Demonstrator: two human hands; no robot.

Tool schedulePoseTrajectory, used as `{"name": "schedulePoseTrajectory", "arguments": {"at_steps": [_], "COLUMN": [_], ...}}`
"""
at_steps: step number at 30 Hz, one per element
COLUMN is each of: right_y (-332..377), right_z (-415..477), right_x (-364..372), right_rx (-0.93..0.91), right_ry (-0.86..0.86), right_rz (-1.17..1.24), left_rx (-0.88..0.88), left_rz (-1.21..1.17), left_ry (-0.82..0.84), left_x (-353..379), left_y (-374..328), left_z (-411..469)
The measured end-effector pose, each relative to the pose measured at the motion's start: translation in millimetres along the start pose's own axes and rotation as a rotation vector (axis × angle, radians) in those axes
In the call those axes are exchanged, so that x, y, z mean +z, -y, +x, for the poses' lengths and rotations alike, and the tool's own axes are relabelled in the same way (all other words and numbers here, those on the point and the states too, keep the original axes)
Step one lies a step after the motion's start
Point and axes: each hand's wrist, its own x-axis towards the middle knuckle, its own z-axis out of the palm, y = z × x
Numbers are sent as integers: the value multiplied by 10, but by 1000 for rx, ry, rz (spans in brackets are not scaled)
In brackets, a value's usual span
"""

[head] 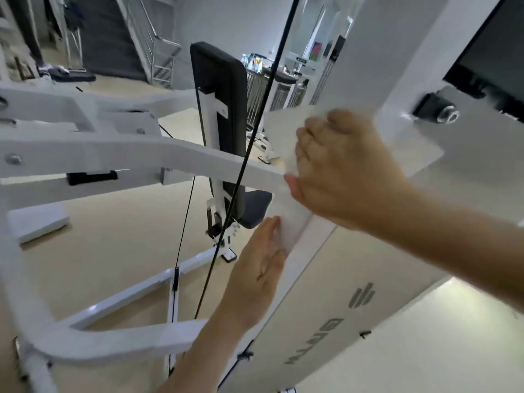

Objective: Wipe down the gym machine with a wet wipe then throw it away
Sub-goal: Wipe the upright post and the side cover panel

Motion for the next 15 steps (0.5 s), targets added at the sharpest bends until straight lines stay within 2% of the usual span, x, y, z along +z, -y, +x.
{"name": "schedulePoseTrajectory", "arguments": {"at_steps": [4,8,10,14,15], "right_y": [1346,1911,1820,1235,1230], "right_z": [-227,-329,-324,-235,-224], "right_x": [274,376,341,386,426], "right_rx": [-401,-536,-517,-206,-188], "right_ry": [263,347,246,45,41], "right_rz": [-3,134,154,127,71], "left_rx": [-118,-307,-293,-130,-103], "left_rz": [-19,174,180,-5,-49], "left_ry": [-69,-187,-245,-316,-309], "left_x": [29,20,-5,-90,-103], "left_y": [345,694,689,423,365], "left_z": [-148,-444,-520,-415,-387]}}
